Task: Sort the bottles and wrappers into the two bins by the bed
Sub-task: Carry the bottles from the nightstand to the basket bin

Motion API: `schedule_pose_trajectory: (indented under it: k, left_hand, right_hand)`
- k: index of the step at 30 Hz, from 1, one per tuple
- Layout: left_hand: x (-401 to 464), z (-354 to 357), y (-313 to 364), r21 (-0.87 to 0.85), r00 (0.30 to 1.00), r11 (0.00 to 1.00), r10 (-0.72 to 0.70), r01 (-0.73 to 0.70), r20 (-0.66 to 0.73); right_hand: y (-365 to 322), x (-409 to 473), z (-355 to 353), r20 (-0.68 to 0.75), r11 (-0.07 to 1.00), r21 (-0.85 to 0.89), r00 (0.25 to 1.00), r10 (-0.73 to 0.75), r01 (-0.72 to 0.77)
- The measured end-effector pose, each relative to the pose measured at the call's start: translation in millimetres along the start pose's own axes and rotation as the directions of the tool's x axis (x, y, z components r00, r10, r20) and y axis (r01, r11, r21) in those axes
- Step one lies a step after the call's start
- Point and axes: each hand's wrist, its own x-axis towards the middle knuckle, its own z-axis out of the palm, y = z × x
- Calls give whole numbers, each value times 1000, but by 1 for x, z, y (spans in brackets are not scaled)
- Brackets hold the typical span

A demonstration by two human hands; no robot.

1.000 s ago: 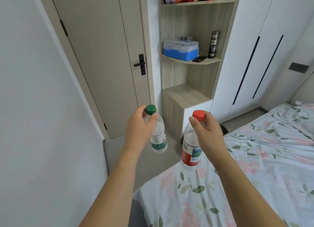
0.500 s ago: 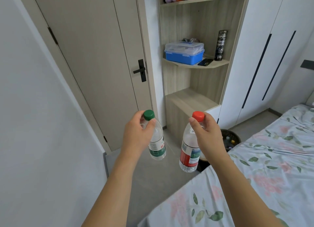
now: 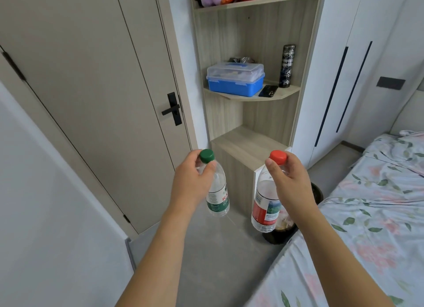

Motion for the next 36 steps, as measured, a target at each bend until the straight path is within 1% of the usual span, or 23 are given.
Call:
schedule_pose_trajectory:
  k: [6,9,13,17,21,25,28,31,36]
  left_hand:
    - [7,23,4,26,997,998,53,-54,61]
    - [17,16,-7,24,997,997,66,-67,33]
    - [45,6,-33,-3,999,999,44,-44,15]
    - [101,3,-60,-4,995,998,67,-67,71]
    - [180,-14,-85,-8,986,994,105,-105,127]
    - [255,-42,-116,-48,983,994,106,-100,151]
    - [301,-53,-138,-69,981,994,100,-90,163]
    - [325,-51,-157,-85,980,994,84,-69,179]
    - [341,-30,-176,-86,963,996,44,-21,266]
  right_hand:
    - [8,12,-3,-19,1000,-19,1000,-13,12]
    - [13,20,10,1,1000,-4,1000,1,-1]
    - [24,36,39,6,999,-27,1000,21,-20]
    - [33,73,83,-45,999,-20,998,39,-40]
    - [37,121,143,-112,998,2,992,58,-59]
    - [44,161,205,-150,994,17,983,106,-105]
    - [50,186,241,-144,993,-12,983,118,-121]
    - [58,202,260,-159,990,-39,979,126,-134]
    - [70,221,263,-231,984,-62,962,148,-166]
